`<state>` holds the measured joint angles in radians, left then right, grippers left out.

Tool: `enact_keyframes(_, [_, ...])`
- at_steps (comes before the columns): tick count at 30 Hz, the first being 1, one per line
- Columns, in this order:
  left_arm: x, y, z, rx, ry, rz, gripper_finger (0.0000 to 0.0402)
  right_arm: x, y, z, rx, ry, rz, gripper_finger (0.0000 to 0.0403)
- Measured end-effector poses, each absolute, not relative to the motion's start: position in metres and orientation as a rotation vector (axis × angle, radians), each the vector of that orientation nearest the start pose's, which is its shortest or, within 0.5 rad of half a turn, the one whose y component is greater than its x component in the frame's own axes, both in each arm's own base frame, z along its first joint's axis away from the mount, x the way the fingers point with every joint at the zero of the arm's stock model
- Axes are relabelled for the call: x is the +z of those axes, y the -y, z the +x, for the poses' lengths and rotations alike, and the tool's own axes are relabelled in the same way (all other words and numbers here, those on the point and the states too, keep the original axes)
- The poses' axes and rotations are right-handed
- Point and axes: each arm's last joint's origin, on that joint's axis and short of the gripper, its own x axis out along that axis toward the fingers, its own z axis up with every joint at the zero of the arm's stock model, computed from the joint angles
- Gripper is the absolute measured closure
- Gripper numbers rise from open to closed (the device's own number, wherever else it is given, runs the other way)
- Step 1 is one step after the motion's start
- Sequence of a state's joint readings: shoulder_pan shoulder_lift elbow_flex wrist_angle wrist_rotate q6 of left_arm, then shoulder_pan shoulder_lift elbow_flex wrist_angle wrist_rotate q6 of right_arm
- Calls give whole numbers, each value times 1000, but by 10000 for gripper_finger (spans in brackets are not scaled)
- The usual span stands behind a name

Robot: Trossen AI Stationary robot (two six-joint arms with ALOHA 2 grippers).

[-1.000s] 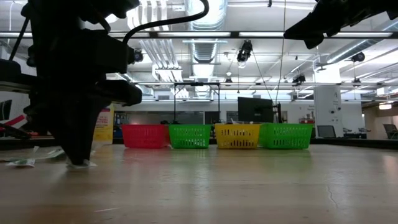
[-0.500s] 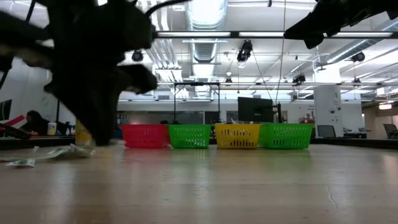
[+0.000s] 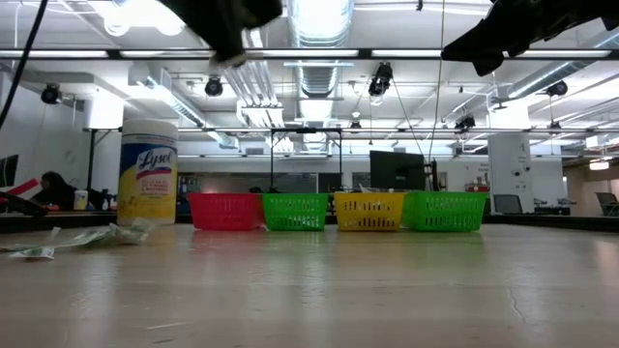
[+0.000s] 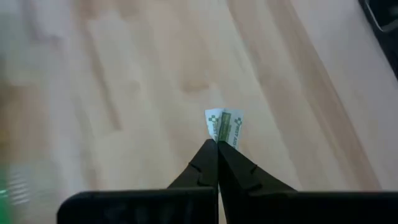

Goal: Pick & Place First Aid Supplies
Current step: Put the green bandage into the red bin

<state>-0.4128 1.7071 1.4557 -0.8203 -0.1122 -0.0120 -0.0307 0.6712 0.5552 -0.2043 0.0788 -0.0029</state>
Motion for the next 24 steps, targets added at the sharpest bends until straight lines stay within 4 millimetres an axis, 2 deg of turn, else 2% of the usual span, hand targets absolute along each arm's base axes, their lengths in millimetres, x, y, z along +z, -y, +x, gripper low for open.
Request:
enact_keyframes(6, [320, 131, 328, -89, -983, 344, 401, 268, 7, 155, -108, -321, -10, 351])
enact_keyframes(11, [343, 110, 328, 104, -968, 394, 401, 268, 7, 155, -108, -321, -10, 351])
enact_keyframes(18, [353, 61, 333, 381, -986, 360, 401, 268, 7, 155, -108, -321, -9, 351])
enact_keyframes(24, [351, 2, 332, 595, -1047, 246, 401, 269, 7, 155, -108, -321, -10, 351])
